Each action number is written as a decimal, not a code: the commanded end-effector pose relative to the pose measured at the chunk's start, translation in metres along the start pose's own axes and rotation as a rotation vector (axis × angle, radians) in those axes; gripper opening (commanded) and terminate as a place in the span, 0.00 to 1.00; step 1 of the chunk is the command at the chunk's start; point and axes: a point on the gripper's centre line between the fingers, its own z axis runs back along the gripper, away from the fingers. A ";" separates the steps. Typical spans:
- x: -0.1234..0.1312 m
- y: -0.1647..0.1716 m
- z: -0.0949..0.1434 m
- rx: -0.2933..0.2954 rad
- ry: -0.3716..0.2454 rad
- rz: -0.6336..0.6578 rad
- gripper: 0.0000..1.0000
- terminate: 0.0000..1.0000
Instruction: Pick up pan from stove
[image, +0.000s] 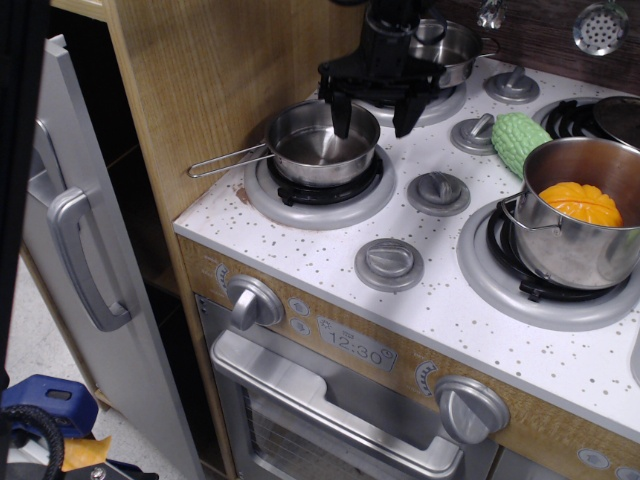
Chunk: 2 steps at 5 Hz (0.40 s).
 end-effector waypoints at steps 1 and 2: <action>0.010 0.006 0.009 -0.031 -0.021 0.030 1.00 0.00; 0.010 0.006 0.009 -0.028 -0.024 0.039 0.00 0.00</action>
